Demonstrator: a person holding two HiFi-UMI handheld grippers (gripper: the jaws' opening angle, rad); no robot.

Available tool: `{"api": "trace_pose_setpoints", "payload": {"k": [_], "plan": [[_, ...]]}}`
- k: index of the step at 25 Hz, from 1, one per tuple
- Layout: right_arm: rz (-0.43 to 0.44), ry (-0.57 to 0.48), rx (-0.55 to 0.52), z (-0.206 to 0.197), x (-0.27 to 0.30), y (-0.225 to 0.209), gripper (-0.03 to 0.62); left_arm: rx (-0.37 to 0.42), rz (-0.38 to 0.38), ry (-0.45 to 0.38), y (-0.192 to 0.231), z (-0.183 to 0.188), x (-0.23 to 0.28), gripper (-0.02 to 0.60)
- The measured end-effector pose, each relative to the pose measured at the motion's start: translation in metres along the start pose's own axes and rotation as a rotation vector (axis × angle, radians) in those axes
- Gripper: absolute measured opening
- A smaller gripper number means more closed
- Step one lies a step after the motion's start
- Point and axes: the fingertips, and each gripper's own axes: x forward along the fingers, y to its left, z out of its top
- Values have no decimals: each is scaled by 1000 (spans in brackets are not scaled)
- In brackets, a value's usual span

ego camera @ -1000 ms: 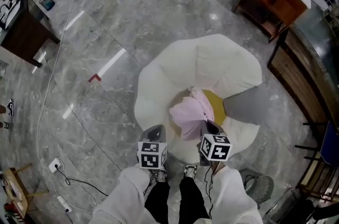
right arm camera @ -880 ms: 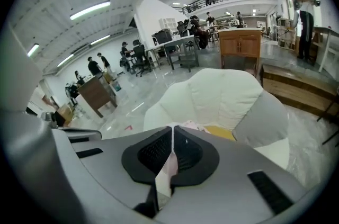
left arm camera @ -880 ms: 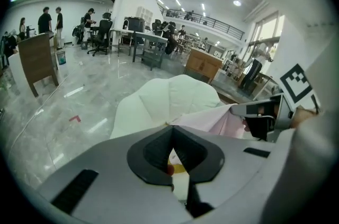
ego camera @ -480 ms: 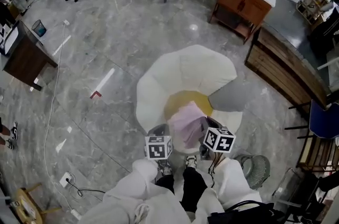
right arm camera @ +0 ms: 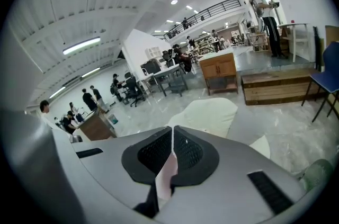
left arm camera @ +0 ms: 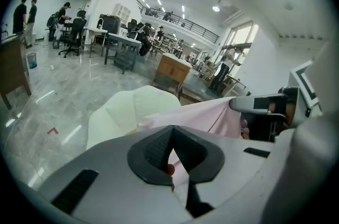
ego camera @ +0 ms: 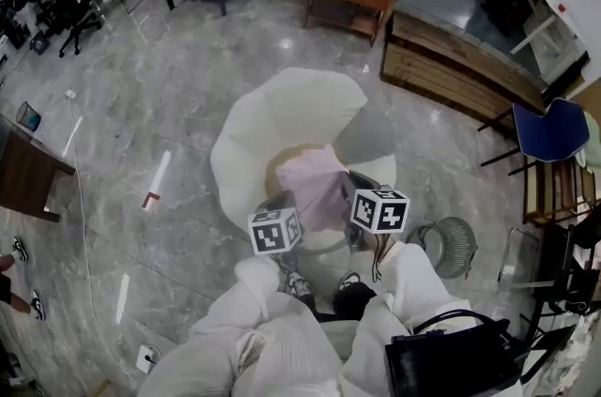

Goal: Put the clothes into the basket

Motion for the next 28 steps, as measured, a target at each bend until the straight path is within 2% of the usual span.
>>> {"api": "trace_pose_setpoints", "payload": {"k": [3, 9, 16, 24, 28], "plan": [[-14, -33, 25, 9, -20, -16, 25, -4, -56, 1, -28, 8, 6, 3], [-88, -118, 52, 25, -70, -71, 25, 105, -137, 25, -102, 7, 38, 3], [-199, -176, 132, 28, -148, -170, 25, 164, -206, 64, -212, -19, 66, 3], [-311, -257, 194, 27, -255, -277, 25, 282, -306, 103, -345, -57, 87, 3], [-348, -276, 208, 24, -302, -326, 25, 286, -340, 106, -409, -77, 99, 3]]}}
